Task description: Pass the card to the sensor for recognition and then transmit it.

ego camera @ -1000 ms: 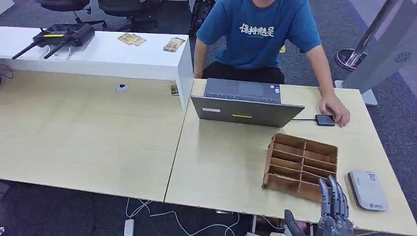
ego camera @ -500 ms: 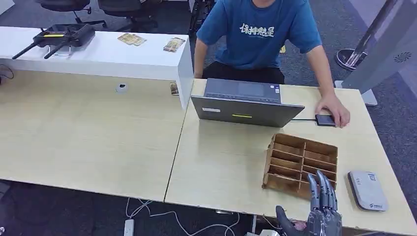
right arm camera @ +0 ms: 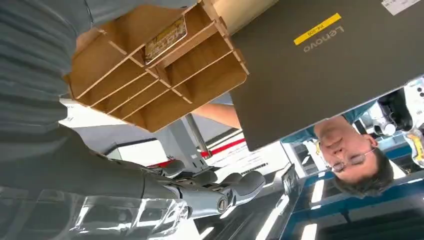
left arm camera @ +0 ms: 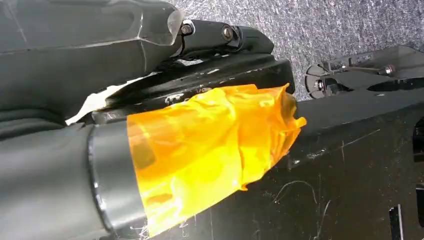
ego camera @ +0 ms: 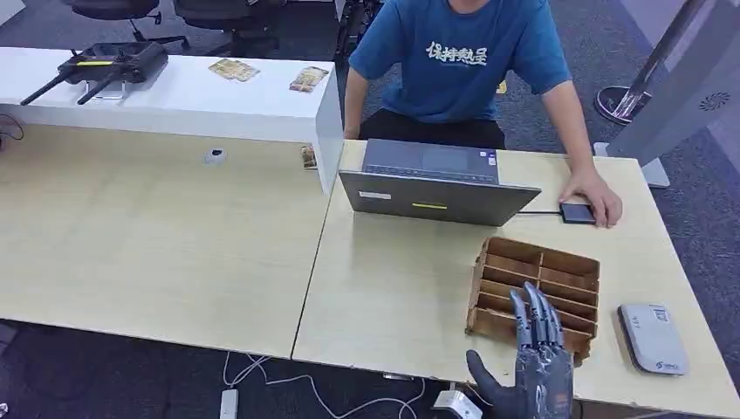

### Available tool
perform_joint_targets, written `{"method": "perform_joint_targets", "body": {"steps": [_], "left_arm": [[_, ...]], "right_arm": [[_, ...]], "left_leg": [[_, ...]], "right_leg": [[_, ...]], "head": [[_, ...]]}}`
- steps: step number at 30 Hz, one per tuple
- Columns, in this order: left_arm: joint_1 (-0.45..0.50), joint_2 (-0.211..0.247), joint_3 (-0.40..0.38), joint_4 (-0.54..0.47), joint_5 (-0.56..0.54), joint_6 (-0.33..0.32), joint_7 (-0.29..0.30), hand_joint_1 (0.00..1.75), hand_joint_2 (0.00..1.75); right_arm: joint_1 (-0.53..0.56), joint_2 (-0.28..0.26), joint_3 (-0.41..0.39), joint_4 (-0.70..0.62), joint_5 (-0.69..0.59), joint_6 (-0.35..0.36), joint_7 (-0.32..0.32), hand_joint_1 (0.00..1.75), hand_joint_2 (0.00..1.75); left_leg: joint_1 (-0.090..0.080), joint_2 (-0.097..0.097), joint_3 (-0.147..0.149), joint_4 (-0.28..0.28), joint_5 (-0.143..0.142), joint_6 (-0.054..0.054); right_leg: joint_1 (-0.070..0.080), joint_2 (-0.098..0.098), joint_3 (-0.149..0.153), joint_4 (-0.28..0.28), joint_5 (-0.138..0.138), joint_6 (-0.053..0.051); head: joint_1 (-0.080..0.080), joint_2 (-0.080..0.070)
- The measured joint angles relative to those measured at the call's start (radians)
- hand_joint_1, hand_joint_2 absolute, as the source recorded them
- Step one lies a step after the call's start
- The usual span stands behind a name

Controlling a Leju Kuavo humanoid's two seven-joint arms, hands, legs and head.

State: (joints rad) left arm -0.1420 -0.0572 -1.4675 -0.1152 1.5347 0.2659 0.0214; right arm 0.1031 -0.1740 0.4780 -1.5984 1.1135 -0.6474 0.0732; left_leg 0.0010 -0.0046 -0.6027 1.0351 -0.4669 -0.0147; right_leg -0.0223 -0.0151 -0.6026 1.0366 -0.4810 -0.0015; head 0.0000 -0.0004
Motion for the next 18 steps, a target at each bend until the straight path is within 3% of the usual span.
{"method": "perform_joint_targets", "body": {"steps": [13, 18], "left_arm": [[-0.001, 0.001, 0.000, 0.000, -0.009, -0.001, 0.010, 0.00, 0.00], [-0.001, 0.001, 0.000, 0.000, -0.010, -0.002, 0.012, 0.00, 0.00]], "right_arm": [[-0.036, 0.010, 0.003, 0.044, 0.125, 0.021, 0.043, 0.00, 1.75], [-0.059, 0.013, 0.003, 0.074, 0.225, 0.023, 0.095, 0.00, 1.75]], "left_leg": [[0.000, 0.000, 0.000, 0.000, 0.000, 0.000], [0.000, 0.000, 0.000, 0.000, 0.000, 0.000]], "right_leg": [[0.000, 0.000, 0.000, 0.000, 0.000, 0.000], [0.000, 0.000, 0.000, 0.000, 0.000, 0.000]], "head": [[0.000, 0.000], [0.000, 0.000]]}}
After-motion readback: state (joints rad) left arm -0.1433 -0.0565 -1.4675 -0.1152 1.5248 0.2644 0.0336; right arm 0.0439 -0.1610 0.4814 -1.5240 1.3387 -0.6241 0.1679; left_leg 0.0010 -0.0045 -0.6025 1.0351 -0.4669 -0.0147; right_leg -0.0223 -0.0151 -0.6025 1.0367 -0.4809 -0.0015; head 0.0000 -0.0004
